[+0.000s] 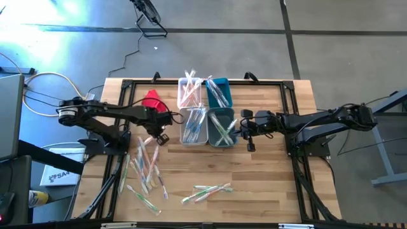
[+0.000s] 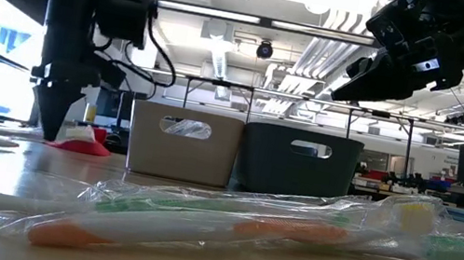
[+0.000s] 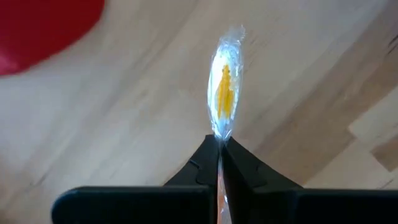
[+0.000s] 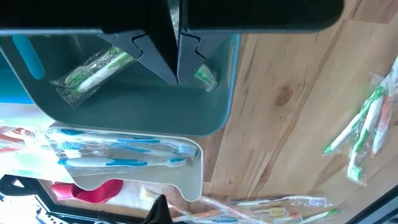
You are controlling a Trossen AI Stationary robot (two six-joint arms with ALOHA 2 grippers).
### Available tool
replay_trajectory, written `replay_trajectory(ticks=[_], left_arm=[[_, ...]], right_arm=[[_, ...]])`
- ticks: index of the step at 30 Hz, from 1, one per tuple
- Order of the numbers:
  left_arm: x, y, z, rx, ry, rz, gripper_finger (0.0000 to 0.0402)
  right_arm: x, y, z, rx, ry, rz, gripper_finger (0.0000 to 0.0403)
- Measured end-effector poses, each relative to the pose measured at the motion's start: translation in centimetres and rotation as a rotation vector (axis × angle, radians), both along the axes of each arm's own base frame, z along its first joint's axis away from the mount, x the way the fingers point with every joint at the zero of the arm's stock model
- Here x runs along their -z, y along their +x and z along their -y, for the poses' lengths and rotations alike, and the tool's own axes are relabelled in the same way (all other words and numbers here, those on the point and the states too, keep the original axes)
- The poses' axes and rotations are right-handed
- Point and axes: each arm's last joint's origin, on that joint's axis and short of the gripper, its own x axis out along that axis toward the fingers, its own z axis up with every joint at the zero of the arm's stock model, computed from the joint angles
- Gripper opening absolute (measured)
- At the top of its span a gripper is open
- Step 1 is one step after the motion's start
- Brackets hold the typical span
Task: Pick & Place Toothbrushes
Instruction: Put the orange toothbrush into the transparent bin
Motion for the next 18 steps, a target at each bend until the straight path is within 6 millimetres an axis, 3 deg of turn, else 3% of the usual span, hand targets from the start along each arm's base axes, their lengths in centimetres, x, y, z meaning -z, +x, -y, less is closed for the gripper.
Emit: replay_trajectory(ticks=[8, 18], left_arm=[[-3.7, 1.1, -0.5, 0.033, 0.118, 0.105, 0.0001], [-9.5, -0.2, -0.6, -0.007, 0.273, 0.203, 0.0]], right_arm=[[0.0, 0.0, 0.0, 0.0, 0.0, 0.0, 0.0002], [0.0, 0.0, 0.0, 0.0, 0.0, -0.002, 0.0002]])
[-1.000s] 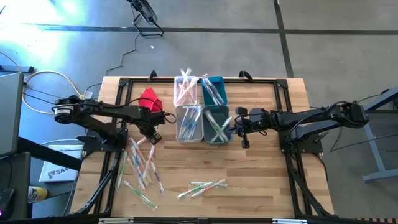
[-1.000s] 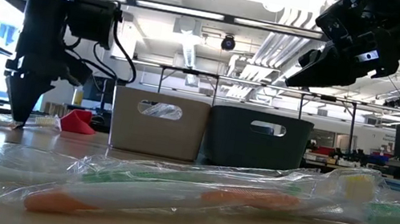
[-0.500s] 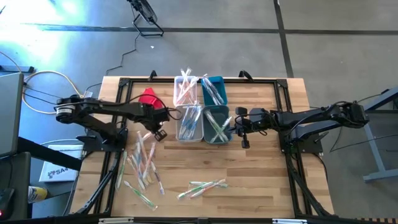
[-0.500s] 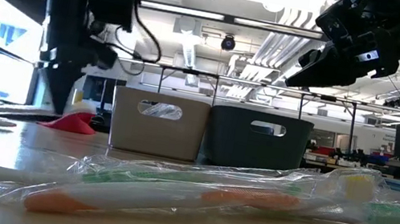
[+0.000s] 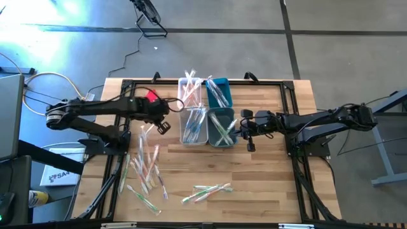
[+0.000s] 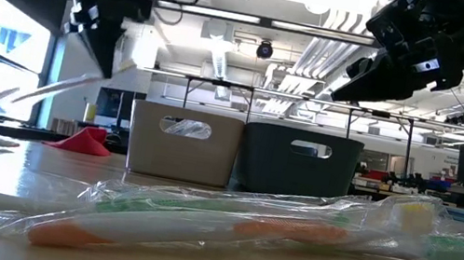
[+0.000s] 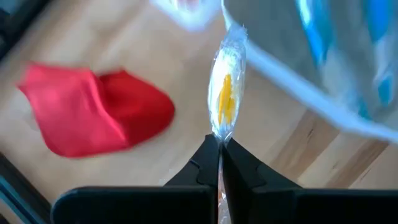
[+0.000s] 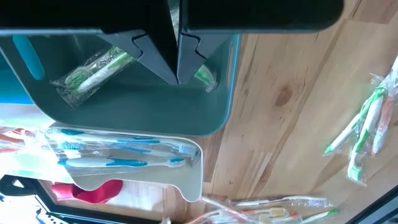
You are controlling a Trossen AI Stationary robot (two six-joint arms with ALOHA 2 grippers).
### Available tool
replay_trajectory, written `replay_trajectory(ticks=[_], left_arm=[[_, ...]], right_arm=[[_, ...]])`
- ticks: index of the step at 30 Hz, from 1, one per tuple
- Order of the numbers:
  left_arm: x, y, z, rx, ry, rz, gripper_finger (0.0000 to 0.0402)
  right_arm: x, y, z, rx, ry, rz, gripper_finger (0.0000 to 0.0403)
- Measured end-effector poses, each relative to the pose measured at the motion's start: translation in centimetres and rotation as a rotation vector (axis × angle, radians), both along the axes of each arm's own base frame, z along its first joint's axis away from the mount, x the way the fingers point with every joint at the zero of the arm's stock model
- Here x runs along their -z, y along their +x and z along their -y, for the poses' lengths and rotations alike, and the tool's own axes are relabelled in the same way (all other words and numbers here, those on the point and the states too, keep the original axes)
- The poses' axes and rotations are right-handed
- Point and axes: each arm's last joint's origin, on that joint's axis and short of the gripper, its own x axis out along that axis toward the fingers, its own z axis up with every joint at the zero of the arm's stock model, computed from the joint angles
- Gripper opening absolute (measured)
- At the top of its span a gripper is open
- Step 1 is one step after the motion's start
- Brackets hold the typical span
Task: Pick & Place Toothbrushes
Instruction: Put the orange toothbrush into the transparent bin
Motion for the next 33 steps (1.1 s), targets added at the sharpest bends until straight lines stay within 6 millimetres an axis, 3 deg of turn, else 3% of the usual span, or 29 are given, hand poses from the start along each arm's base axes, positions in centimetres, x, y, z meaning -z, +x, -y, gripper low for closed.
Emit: replay_trajectory(ticks=[6, 15, 33], left_arm=[[-2.8, -1.0, -0.1, -0.046, 0.112, 0.106, 0.0], [-5.2, -1.5, -0.2, -0.107, 0.228, 0.317, 0.0], [-8.5, 0.3, -0.7, -0.113, 0.399, 0.653, 0.0]], right_arm=[[0.0, 0.0, 0.0, 0.0, 0.0, 0.0, 0.0002], [0.0, 0.0, 0.0, 0.0, 0.0, 0.001, 0.0002], [0.0, 0.0, 0.0, 0.0, -0.001, 0.002, 0.0002]])
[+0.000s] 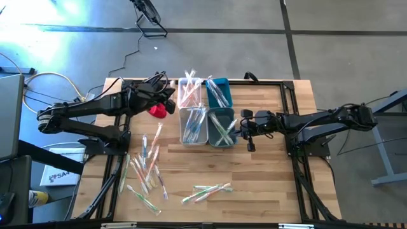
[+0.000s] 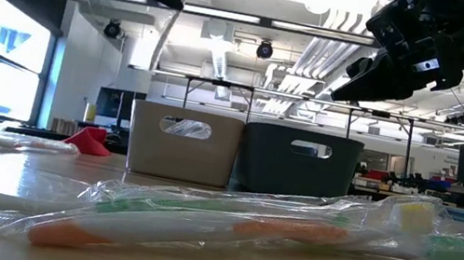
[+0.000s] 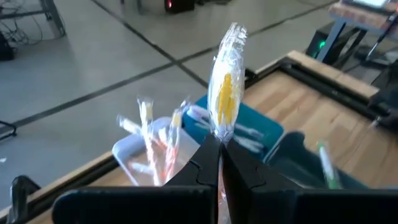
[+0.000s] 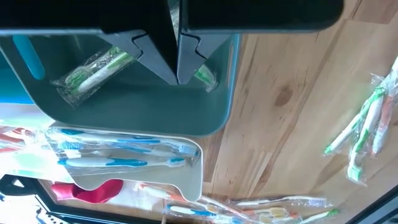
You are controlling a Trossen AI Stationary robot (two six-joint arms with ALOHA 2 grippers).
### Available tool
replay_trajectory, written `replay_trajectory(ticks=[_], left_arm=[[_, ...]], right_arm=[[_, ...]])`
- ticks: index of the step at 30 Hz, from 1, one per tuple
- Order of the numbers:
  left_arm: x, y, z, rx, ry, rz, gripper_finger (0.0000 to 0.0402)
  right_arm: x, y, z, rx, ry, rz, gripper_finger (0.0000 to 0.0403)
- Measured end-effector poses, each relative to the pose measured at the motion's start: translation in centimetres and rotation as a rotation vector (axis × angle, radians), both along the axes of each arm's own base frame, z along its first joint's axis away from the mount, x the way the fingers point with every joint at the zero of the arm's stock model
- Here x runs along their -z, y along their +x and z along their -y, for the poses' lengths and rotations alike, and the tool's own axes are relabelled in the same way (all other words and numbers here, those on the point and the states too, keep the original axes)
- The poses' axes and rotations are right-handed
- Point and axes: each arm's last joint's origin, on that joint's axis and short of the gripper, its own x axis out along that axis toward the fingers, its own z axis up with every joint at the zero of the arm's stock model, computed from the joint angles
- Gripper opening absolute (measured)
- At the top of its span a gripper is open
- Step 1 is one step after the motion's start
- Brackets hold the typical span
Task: Pick & Place Toothbrushes
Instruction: Put the orange toothbrush into the transparent bin
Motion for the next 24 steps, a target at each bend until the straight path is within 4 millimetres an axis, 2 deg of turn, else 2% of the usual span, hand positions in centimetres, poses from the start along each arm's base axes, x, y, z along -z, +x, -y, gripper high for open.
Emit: replay_trajectory(ticks=[7, 24], left_arm=[[-0.2, 0.5, -1.2, -0.03, 0.023, 0.037, 0.0], [3.3, 3.4, -8.6, -0.089, -0.062, 0.04, 0.0]], right_arm=[[-0.1, 0.0, 0.0, -0.005, -0.01, 0.011, 0.0002], [-0.1, 0.1, 0.0, -0.012, -0.025, 0.013, 0.0002]])
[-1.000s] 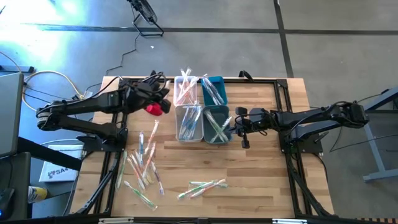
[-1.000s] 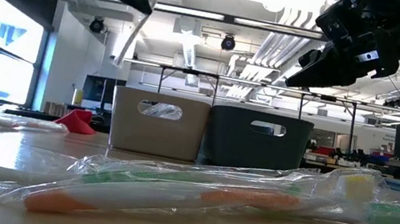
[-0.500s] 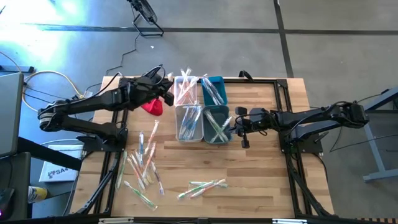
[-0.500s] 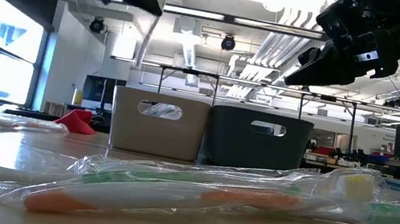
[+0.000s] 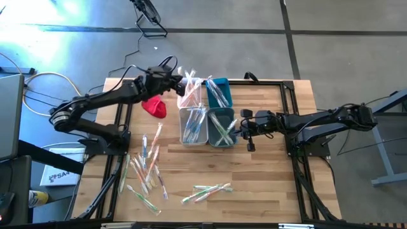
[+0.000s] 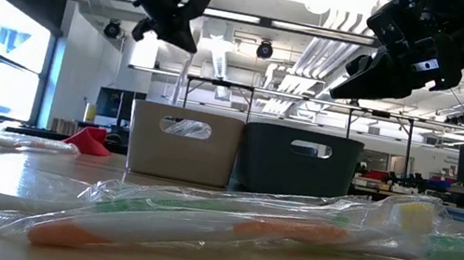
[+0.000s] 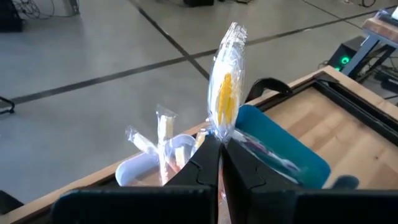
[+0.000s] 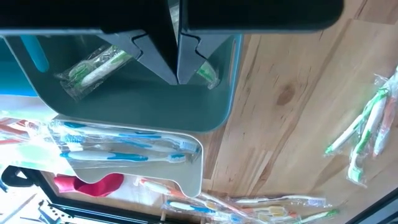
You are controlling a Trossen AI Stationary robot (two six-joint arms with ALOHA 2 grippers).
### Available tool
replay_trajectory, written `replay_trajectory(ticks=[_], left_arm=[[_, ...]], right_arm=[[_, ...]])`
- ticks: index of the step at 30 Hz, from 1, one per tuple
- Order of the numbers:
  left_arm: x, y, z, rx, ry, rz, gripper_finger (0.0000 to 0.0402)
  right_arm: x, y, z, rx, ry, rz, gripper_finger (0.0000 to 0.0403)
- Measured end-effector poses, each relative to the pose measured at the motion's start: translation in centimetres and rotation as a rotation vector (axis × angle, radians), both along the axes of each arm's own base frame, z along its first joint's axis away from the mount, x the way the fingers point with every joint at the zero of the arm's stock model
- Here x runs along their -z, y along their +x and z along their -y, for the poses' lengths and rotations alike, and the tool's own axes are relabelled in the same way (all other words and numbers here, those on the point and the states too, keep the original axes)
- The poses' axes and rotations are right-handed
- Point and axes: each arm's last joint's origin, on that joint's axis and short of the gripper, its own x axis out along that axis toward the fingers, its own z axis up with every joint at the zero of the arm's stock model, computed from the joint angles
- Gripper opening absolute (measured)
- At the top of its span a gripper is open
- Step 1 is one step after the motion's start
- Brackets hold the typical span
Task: Pick & Place Toothbrushes
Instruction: Put the orange toothbrush into the transparent bin
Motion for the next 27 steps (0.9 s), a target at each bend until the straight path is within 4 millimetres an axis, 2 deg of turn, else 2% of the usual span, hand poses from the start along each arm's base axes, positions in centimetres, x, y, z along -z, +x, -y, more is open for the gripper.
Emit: replay_trajectory(ticks=[10, 16, 27], left_arm=[[3.0, 1.9, -3.3, -0.011, -0.027, -0.004, 0.0], [5.1, 2.4, -4.8, -0.041, -0.068, -0.063, 0.0], [8.7, 3.5, -6.1, -0.062, -0.136, -0.139, 0.0001]], right_arm=[[0.0, 0.0, 0.0, -0.008, -0.015, 0.0, 0.0002], [0.0, 0.0, 0.0, -0.008, -0.015, 0.0, 0.0002], [0.0, 0.0, 0.0, -0.008, -0.016, 0.0, 0.0002]])
